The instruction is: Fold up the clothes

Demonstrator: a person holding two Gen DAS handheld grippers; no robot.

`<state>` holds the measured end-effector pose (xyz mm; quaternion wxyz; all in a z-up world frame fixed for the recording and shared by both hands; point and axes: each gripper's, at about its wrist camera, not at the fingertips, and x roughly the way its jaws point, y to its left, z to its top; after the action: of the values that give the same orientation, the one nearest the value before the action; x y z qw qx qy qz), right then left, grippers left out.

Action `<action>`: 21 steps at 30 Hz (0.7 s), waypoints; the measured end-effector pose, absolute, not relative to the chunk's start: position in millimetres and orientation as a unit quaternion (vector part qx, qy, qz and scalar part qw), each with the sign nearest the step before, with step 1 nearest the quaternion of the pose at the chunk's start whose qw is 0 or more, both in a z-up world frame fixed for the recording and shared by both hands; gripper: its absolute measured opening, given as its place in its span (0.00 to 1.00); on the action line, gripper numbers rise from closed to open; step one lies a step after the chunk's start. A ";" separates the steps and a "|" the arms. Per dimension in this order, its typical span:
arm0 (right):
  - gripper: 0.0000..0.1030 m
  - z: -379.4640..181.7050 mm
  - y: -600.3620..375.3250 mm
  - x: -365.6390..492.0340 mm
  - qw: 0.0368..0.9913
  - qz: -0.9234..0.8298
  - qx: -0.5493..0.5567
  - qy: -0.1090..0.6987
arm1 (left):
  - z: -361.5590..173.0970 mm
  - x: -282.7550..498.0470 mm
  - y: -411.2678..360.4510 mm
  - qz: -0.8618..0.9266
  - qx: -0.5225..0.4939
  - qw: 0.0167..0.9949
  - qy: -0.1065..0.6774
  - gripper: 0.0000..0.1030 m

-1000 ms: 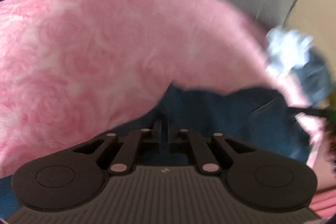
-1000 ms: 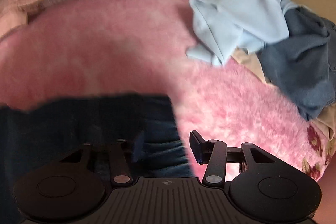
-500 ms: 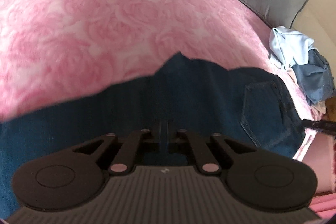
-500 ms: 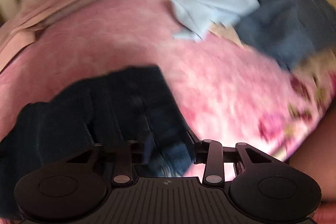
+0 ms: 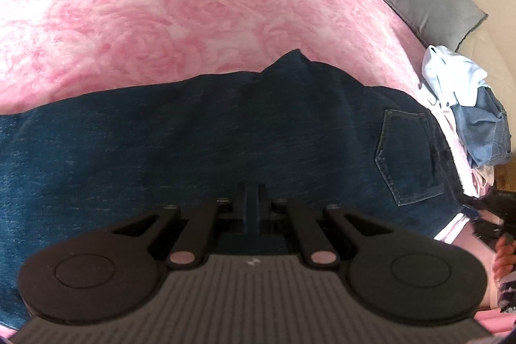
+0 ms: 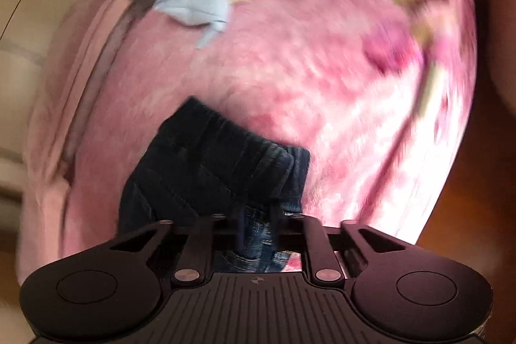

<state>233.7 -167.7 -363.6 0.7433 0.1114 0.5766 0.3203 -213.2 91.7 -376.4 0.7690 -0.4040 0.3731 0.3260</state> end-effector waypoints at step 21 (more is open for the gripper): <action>0.49 -365.3 -101.1 127.2 0.755 0.401 -0.313 0.414 | -379.1 -258.1 65.2 0.388 -0.426 0.725 0.378 0.02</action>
<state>127.2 -101.1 -365.3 0.7547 -0.3131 0.4143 0.4010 -258.1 65.2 -379.1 0.7250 -0.4261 0.3776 0.3876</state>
